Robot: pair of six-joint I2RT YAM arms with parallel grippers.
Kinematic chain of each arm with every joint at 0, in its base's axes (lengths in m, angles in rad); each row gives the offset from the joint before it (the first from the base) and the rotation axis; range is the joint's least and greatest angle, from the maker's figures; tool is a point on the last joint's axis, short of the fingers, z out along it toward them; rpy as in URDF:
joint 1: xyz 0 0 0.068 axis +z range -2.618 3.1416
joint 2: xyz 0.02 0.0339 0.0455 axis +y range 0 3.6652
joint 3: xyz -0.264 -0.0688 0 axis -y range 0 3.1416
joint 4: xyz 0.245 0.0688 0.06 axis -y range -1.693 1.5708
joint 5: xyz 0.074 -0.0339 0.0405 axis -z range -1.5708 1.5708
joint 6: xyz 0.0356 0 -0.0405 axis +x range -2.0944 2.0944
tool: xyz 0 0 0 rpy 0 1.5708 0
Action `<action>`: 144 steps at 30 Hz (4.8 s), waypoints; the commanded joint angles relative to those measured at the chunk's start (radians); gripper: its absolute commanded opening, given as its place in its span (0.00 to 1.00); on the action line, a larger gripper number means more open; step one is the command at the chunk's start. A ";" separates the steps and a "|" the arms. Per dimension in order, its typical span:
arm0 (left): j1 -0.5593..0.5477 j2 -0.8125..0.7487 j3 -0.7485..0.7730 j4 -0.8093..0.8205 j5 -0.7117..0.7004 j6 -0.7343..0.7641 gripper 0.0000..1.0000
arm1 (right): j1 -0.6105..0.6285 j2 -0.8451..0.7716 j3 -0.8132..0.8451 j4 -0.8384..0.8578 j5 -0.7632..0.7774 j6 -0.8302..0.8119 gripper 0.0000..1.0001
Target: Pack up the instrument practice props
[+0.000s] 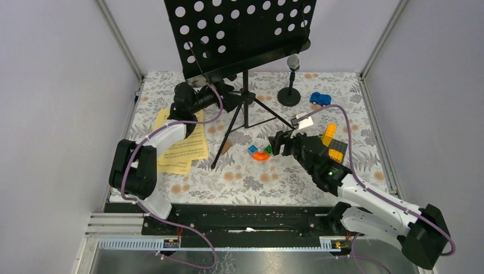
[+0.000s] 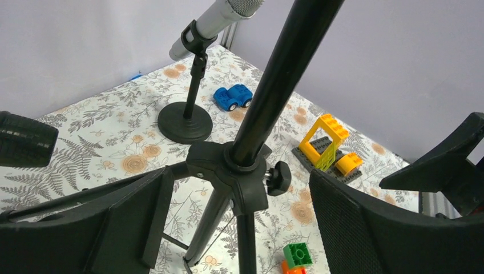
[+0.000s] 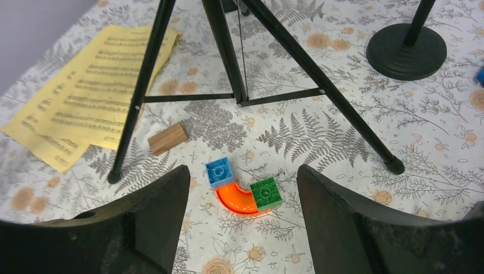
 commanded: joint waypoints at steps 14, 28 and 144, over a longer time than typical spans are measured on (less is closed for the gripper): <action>0.002 -0.355 -0.228 -0.095 -0.344 -0.025 0.96 | -0.146 0.111 0.113 0.124 -0.243 -0.234 0.76; -0.171 -0.302 -0.313 -0.180 -0.536 0.097 0.91 | -0.261 0.454 0.263 0.343 -0.344 -0.517 0.76; -0.403 -0.189 -0.383 0.092 -0.513 0.250 0.00 | -0.120 0.300 0.130 0.948 -0.365 -0.188 0.55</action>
